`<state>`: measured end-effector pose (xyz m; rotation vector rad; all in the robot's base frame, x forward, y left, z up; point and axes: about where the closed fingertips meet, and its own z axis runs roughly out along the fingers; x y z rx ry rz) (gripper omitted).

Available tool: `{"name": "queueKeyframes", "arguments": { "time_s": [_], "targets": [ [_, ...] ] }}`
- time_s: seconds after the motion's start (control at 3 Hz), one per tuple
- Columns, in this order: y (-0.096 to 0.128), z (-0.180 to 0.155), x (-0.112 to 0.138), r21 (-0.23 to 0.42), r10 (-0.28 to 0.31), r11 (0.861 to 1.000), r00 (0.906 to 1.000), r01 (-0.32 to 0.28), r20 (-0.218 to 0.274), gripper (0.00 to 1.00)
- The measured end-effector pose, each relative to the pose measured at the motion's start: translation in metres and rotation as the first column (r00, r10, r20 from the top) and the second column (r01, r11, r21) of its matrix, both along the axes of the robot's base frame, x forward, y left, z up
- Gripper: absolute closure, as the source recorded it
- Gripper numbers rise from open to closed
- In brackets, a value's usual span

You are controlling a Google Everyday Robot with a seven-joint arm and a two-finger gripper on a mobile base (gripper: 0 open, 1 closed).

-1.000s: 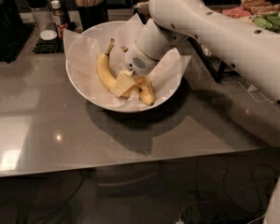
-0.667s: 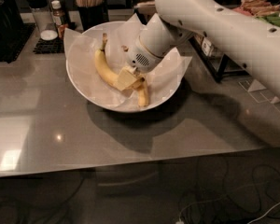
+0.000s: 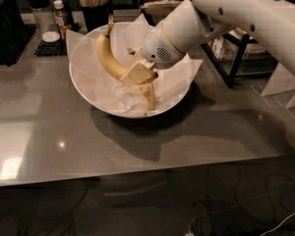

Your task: Pick banana from white bowl

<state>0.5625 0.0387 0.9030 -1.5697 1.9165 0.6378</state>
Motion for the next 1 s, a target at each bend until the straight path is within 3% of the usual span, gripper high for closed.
{"name": "queueKeyframes", "arguments": {
  "time_s": [0.33,0.67,1.0],
  "targets": [
    [-0.019,0.021,-0.033,0.102,0.067,0.992,0.9974,-0.07,0.026,1.0],
    [-0.047,0.041,-0.072,0.177,0.082,0.98,0.994,-0.094,0.072,1.0],
    [-0.06,0.044,-0.074,0.185,0.06,0.98,0.9947,-0.075,0.083,1.0]
  ]
}}
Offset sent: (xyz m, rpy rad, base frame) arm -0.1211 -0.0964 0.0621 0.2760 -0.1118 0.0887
